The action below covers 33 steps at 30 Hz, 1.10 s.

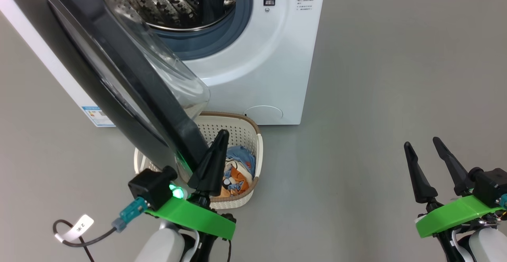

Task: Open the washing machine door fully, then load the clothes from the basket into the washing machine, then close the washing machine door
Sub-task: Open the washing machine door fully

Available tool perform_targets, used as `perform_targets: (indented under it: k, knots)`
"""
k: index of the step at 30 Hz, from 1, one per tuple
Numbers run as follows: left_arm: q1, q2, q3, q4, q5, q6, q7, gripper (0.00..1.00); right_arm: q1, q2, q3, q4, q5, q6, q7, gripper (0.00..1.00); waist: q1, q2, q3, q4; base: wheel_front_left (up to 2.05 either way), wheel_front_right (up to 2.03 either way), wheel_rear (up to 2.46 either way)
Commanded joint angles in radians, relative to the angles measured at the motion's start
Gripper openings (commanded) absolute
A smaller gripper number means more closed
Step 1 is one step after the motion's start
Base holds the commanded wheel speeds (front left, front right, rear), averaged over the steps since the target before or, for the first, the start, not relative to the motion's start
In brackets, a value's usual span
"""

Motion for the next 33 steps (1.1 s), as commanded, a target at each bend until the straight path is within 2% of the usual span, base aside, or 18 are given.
perform_targets:
  k: [1, 20, 33]
  knots:
    - [-0.03, 0.006, 0.042, -0.015, -0.001, -0.002, -0.006, 0.0, -0.026, -0.019, 0.013, -0.027, -0.008, 0.007, -0.01, 1.0, 0.0, 0.0, -0.001, 0.001, 0.0, 0.0, 0.0]
    - [0.024, 0.006, 0.103, -0.013, 0.011, 0.004, -0.006, 0.0, -0.013, -0.024, 0.008, -0.038, -0.017, 0.007, -0.01, 1.0, 0.0, 0.0, -0.015, 0.062, 0.0, 0.0, 0.0]
    - [0.074, 0.006, 0.106, -0.016, 0.089, 0.029, -0.006, 0.0, 0.0, -0.031, 0.008, -0.048, -0.021, 0.007, -0.01, 1.0, 0.0, 0.0, -0.022, 0.163, 0.0, 0.0, 0.0]
